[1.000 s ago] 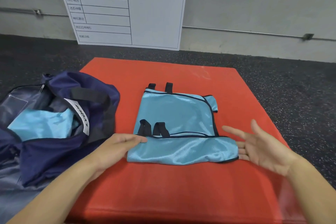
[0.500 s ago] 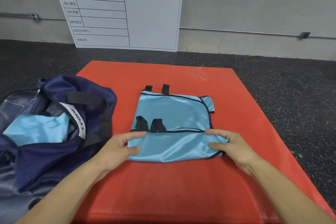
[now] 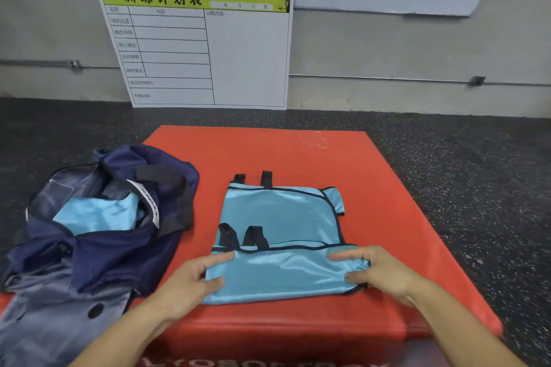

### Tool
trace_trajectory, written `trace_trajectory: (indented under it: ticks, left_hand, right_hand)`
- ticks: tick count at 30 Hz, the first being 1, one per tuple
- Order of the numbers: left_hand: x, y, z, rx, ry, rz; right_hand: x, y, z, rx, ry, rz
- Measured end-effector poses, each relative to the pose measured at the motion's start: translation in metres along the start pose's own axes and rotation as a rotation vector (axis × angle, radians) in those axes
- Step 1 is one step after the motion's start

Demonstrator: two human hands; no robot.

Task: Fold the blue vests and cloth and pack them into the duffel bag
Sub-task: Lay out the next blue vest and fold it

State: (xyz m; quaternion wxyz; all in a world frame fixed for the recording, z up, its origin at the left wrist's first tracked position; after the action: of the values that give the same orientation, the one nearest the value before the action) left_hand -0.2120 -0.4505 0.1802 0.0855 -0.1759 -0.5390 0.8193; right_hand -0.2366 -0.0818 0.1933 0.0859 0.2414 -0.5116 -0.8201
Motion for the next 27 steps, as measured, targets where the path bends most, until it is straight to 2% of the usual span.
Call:
trace_trajectory:
  ticks: [7, 16, 21, 25, 27]
  left_hand:
    - [-0.031, 0.004, -0.019, 0.11, -0.042, -0.002]
    - [0.009, 0.004, -0.004, 0.179, -0.102, -0.024]
    - [0.039, -0.018, 0.007, 0.315, -0.128, -0.079]
    - [0.07, -0.047, 0.032, 0.285, -0.176, -0.25]
    - [0.089, -0.052, 0.045, 0.262, -0.212, -0.278]
  right_hand:
    - [-0.029, 0.006, -0.014, -0.145, 0.022, -0.001]
    - [-0.004, 0.012, 0.001, -0.213, -0.065, 0.032]
    - [0.025, 0.031, 0.009, -0.3, -0.098, 0.107]
    - [0.04, 0.057, 0.035, -0.228, -0.266, 0.233]
    - [0.049, 0.067, 0.049, -0.191, -0.326, 0.273]
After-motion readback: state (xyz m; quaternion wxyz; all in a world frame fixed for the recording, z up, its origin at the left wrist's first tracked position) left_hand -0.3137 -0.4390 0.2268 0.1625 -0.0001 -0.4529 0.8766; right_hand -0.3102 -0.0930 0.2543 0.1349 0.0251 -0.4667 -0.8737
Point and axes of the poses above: each hand's wrist, its own x-axis towards the middle knuckle, its own z-axis out of the back of the hand, y = z × x, the point moved 6 cm from there along x, towards the middle knuckle, and after that the axes turned 7 degrees about y, right-handed, at the moved point
